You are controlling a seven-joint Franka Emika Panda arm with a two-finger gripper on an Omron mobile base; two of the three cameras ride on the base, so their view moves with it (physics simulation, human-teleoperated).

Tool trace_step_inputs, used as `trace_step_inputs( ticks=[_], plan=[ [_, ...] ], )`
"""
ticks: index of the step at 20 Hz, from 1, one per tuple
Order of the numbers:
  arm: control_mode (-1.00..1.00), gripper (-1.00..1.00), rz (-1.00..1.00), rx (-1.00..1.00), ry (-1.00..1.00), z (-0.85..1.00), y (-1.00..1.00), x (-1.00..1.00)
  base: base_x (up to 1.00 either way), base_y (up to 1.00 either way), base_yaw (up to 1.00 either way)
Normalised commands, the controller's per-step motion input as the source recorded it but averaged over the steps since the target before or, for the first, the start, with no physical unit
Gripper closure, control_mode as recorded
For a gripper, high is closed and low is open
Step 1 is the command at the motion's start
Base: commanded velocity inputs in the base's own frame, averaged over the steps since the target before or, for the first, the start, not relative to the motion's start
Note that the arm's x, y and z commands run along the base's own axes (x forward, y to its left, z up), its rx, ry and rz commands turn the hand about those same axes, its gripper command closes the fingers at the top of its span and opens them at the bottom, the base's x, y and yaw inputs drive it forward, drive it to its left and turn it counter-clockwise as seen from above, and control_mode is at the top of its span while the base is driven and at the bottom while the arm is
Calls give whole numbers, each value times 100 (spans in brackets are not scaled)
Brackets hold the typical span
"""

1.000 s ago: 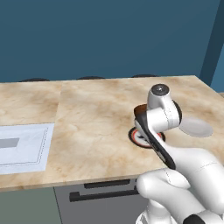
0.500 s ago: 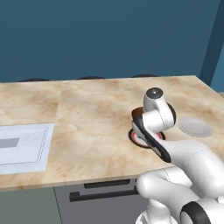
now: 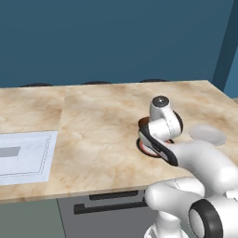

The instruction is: Move the bowls from the cabinet to the plates on the dining table.

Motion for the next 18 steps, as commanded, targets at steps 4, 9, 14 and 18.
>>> trace_step_inputs(
  ticks=[4,9,14,18],
  plan=[
    [-100,100,0,0,1,-22,0,18,0,0,0],
    [-100,100,0,0,0,-22,0,14,0,0,0],
    [-100,100,0,0,0,-22,-1,11,0,0,0],
    [-100,100,0,0,0,-21,-1,7,0,0,0]
  ],
)
